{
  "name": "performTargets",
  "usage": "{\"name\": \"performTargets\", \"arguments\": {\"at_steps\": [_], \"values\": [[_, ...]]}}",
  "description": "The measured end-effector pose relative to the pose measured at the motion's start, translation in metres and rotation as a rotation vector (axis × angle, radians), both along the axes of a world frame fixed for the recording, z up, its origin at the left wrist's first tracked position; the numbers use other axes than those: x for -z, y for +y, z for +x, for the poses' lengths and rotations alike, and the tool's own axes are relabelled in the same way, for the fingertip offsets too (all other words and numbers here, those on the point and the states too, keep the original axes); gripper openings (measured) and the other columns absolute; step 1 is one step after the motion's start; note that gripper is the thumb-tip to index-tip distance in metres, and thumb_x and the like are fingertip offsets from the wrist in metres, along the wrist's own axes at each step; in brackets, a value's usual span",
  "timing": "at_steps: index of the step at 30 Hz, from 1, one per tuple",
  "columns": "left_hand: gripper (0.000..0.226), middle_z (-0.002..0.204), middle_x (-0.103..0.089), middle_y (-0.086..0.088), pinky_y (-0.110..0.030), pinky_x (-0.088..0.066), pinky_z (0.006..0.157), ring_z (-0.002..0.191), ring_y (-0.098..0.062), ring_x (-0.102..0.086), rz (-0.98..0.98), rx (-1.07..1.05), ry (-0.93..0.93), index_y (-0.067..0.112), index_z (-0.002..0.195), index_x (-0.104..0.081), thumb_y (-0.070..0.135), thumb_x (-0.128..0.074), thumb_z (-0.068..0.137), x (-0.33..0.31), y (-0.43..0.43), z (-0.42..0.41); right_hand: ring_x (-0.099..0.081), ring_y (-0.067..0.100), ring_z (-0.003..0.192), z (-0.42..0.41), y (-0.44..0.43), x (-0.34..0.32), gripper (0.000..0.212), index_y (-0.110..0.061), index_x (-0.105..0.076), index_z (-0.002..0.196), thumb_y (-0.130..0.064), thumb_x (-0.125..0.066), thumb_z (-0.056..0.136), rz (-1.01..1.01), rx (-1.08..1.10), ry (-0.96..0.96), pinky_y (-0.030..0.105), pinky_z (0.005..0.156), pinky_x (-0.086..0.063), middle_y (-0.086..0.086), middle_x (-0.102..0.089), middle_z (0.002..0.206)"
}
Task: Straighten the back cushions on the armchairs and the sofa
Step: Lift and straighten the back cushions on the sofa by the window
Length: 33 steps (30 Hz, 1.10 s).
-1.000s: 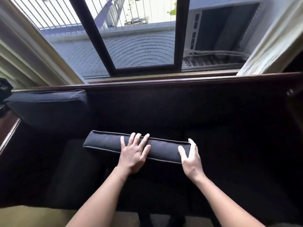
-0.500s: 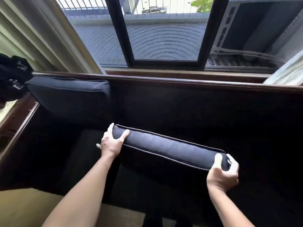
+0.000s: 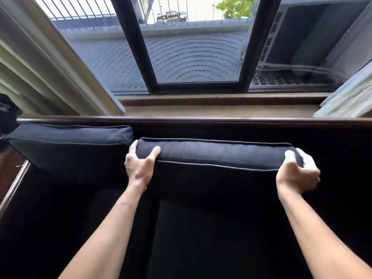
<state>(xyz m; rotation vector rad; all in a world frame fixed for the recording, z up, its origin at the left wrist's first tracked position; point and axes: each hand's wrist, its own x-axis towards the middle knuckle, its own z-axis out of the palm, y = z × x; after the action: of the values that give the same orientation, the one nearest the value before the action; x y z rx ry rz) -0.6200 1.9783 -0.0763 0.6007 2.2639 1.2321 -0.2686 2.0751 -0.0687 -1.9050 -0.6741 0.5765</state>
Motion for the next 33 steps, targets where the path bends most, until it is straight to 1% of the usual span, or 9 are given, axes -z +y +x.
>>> {"name": "performTargets", "arguments": {"at_steps": [5,8,10,13,17,21,26,29,33], "values": [[0.096,0.156,-0.043,-0.009,-0.025,-0.029,0.113,0.148,-0.027,-0.040,-0.094,0.117,0.050,0.027,0.162,-0.040,0.052,-0.086,0.081,0.019,0.040,-0.029,-0.066,0.031,0.113,-0.031,0.054,0.021,0.050,-0.022,-0.070,0.126,-0.038,-0.063,0.079,-0.063,-0.170,-0.056,0.035,0.103,-0.048,0.006,-0.075,0.118],[0.108,0.161,-0.020,-0.015,-0.046,-0.025,0.125,0.151,-0.047,-0.020,-0.296,0.262,0.062,0.039,0.162,-0.036,0.067,-0.087,0.071,0.043,0.051,-0.040,-0.062,0.041,0.117,-0.052,0.059,0.049,0.058,-0.019,-0.060,0.136,-0.039,-0.062,0.083,-0.173,-0.350,-0.152,0.042,0.104,-0.044,0.017,-0.069,0.129],[0.116,0.162,-0.008,-0.020,-0.055,-0.022,0.126,0.146,-0.056,-0.016,-0.381,0.303,0.110,0.044,0.163,-0.030,0.076,-0.083,0.065,0.060,0.056,-0.042,-0.060,0.043,0.118,-0.060,0.058,0.067,0.066,-0.013,-0.054,0.140,-0.045,-0.055,0.082,-0.161,-0.431,-0.197,0.045,0.102,-0.044,0.019,-0.065,0.133],[0.109,0.164,-0.001,-0.024,-0.059,-0.020,0.125,0.140,-0.061,-0.021,-0.435,0.306,0.261,0.047,0.162,-0.029,0.085,-0.069,0.068,0.073,0.059,-0.038,-0.057,0.044,0.121,-0.063,0.067,0.076,0.066,-0.005,-0.051,0.139,-0.043,-0.050,0.086,-0.145,-0.461,-0.281,0.046,0.100,-0.044,0.022,-0.059,0.138],[0.084,0.172,0.009,-0.021,-0.069,-0.005,0.123,0.146,-0.068,-0.003,-0.478,0.369,0.412,0.052,0.161,-0.028,0.084,-0.046,0.086,0.080,0.058,-0.026,-0.056,0.047,0.117,-0.064,0.069,0.078,0.057,0.000,-0.049,0.136,-0.038,-0.041,0.094,-0.121,-0.521,-0.379,0.050,0.094,-0.045,0.027,-0.050,0.138],[0.075,0.175,0.001,-0.022,-0.078,0.002,0.120,0.151,-0.066,0.010,-0.505,0.451,0.550,0.046,0.164,-0.025,0.074,-0.010,0.096,0.076,0.047,-0.009,-0.056,0.046,0.118,-0.049,0.067,0.077,0.056,-0.003,-0.045,0.142,-0.043,-0.038,0.102,-0.164,-0.626,-0.402,0.045,0.096,-0.044,0.024,-0.044,0.143],[0.061,0.174,-0.013,-0.024,-0.073,-0.003,0.123,0.160,-0.049,0.003,-0.341,0.596,0.568,0.024,0.165,-0.034,0.049,-0.039,0.110,0.064,0.045,0.072,-0.044,0.029,0.140,0.000,0.030,0.068,0.058,-0.014,-0.033,0.156,-0.046,-0.035,0.108,-0.153,-0.811,-0.320,0.033,0.106,-0.035,0.012,-0.034,0.159],[0.059,0.171,-0.019,-0.026,-0.070,-0.008,0.124,0.160,-0.049,-0.005,-0.197,0.660,0.564,0.018,0.160,-0.044,0.037,-0.059,0.105,0.063,0.037,0.147,-0.041,0.021,0.143,0.049,-0.004,0.069,0.056,-0.017,-0.037,0.156,-0.043,-0.041,0.107,-0.181,-0.824,-0.271,0.027,0.107,-0.031,0.005,-0.033,0.162],[0.054,0.166,-0.030,-0.027,-0.068,-0.020,0.122,0.157,-0.048,-0.020,-0.032,0.679,0.539,0.014,0.147,-0.059,0.019,-0.072,0.094,0.075,0.011,0.267,-0.041,0.020,0.143,0.150,-0.042,0.085,0.053,-0.017,-0.043,0.151,-0.040,-0.050,0.103,-0.272,-0.818,-0.304,0.031,0.110,-0.035,0.000,-0.036,0.159]]}}
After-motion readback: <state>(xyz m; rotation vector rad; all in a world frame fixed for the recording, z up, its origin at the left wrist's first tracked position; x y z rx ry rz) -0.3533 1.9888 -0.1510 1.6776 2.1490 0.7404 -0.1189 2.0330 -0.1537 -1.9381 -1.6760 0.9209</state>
